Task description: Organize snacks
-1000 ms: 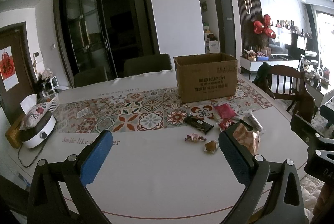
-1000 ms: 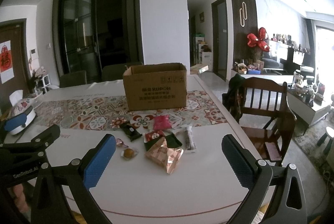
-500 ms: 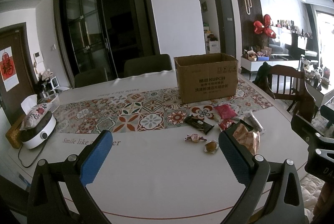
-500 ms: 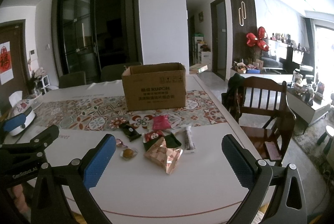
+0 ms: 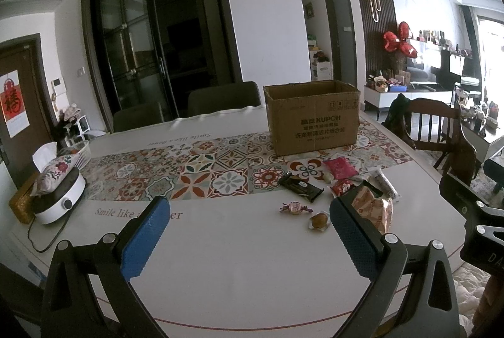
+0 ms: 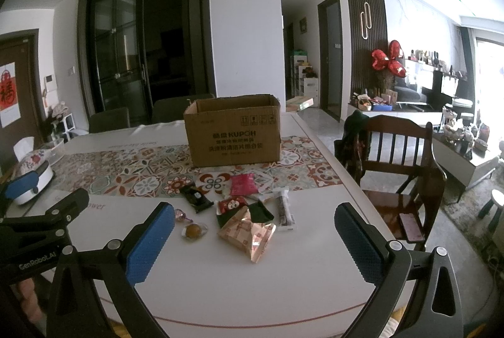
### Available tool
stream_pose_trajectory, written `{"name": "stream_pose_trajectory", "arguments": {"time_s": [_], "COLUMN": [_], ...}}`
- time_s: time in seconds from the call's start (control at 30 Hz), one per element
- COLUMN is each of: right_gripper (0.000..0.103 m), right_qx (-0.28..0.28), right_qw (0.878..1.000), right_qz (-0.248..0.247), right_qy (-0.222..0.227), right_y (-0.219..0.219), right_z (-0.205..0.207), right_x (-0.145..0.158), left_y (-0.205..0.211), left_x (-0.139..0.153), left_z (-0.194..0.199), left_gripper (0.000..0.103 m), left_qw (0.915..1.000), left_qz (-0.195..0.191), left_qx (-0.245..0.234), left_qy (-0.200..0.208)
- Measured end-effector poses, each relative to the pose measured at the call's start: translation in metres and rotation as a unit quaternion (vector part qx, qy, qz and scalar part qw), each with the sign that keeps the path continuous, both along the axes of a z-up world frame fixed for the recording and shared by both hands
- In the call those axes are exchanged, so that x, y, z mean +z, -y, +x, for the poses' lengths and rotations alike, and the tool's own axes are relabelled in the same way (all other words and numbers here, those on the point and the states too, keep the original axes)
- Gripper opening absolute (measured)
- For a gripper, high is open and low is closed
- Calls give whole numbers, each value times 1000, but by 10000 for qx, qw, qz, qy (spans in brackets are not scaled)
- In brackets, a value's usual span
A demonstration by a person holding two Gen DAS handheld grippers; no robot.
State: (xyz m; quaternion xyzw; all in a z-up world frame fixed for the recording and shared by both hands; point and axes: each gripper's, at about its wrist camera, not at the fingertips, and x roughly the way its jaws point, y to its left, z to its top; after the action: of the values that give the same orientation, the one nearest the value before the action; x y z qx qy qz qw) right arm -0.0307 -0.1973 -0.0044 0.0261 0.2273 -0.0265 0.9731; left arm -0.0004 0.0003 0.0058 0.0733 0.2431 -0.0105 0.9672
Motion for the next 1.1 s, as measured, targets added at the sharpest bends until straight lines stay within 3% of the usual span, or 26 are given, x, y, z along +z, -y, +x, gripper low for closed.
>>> {"name": "stream_pose_trajectory", "arguments": {"time_s": [0.4,0.57,0.77,1.1], "right_gripper": [102,102,102,99], "right_qx": [189,303,469,768], "right_qw": [9998,9993,9970,9883], "right_qz": [-62,-85,-122,-51], "right_qy": [-16,-187,-601,-1316], "right_y": [-6,-1,3,7], "right_z": [9,22,48,92], "right_x": [-4,-13,-30,-70], "left_y": [-1,10,25,44], "left_x": [2,-10,-29,-74], "left_z": [10,24,49,93], "left_gripper": [103,96,87,76], "left_qw": [9998,9986,9955,9842], "left_qz": [133,235,297,215], "left_qx": [-166,-467,-806,-1227], "left_qy": [21,-117,-392,-1257]}}
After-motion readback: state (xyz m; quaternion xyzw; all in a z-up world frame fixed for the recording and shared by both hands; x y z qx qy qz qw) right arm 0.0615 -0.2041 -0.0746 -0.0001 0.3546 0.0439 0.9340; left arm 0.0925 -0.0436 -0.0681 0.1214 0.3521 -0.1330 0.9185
